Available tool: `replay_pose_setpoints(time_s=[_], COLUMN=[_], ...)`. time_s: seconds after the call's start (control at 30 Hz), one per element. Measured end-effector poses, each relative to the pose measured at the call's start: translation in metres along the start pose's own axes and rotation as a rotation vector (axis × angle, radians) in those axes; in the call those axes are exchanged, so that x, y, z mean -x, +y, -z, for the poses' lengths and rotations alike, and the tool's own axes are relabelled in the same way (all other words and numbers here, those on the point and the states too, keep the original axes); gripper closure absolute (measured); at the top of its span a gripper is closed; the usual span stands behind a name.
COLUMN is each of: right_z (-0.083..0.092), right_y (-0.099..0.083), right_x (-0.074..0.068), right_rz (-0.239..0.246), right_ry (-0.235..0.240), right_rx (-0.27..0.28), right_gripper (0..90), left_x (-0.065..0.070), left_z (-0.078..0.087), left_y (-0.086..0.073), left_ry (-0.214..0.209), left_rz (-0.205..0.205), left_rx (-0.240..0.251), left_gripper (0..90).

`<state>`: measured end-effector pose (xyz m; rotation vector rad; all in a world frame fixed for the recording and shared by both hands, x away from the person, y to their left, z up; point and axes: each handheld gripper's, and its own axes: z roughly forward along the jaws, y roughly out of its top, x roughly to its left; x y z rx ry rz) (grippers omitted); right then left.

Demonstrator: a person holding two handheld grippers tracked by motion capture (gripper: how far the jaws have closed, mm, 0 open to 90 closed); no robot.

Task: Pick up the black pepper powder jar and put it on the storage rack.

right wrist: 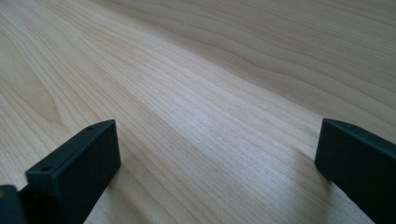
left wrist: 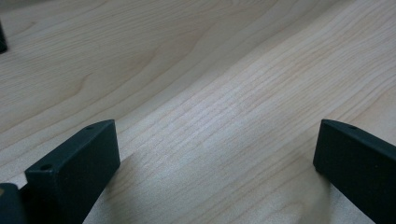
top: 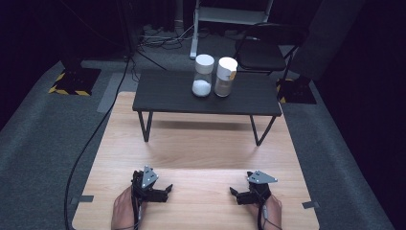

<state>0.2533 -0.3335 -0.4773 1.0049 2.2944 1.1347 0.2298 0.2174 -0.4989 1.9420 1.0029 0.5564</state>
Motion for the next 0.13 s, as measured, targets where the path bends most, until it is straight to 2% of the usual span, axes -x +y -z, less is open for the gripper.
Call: replay_pose_setpoints(time_s=[0.13], right_z=[0.0000], right_y=[0.0000], right_x=[-0.0001], right_rz=[0.000], right_ry=[-0.001], right_rx=[0.000], right_gripper=[0.0], left_x=[-0.0001], left_z=[0.0000], left_y=[0.0001], left_ry=[0.000], left_rz=[0.000], left_rx=[-0.001], left_gripper=[0.0])
